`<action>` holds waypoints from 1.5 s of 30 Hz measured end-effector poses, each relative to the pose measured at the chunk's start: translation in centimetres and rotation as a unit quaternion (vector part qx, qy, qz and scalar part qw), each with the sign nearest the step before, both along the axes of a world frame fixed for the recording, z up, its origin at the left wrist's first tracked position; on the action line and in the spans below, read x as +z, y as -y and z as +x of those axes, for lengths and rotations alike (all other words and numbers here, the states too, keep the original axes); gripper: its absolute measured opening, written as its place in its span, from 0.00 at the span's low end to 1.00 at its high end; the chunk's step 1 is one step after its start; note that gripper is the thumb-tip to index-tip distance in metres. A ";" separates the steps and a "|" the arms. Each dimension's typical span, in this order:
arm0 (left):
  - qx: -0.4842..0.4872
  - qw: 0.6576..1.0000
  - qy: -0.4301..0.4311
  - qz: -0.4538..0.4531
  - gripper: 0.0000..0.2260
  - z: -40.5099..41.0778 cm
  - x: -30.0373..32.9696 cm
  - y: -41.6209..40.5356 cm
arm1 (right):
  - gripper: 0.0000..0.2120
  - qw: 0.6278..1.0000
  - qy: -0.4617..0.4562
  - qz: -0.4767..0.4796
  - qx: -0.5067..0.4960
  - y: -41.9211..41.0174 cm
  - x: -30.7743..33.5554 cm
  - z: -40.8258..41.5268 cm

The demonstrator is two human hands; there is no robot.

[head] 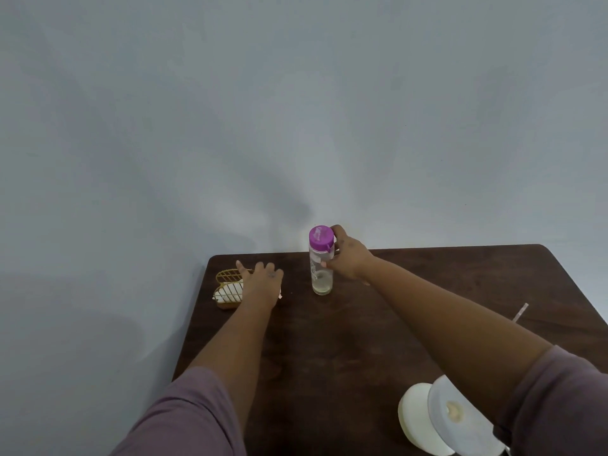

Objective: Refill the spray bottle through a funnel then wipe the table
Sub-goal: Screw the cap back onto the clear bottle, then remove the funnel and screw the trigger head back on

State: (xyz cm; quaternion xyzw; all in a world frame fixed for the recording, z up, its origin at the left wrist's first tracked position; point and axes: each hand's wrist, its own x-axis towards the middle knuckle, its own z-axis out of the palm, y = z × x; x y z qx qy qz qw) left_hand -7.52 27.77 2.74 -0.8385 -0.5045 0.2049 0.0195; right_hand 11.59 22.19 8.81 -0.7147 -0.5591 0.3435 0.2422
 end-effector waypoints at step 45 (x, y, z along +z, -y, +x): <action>0.302 0.643 0.623 -0.326 0.08 8.5 7.1 30.2 | 0.13 0.965 0.044 -0.001 -0.258 31.2 2.3 4.3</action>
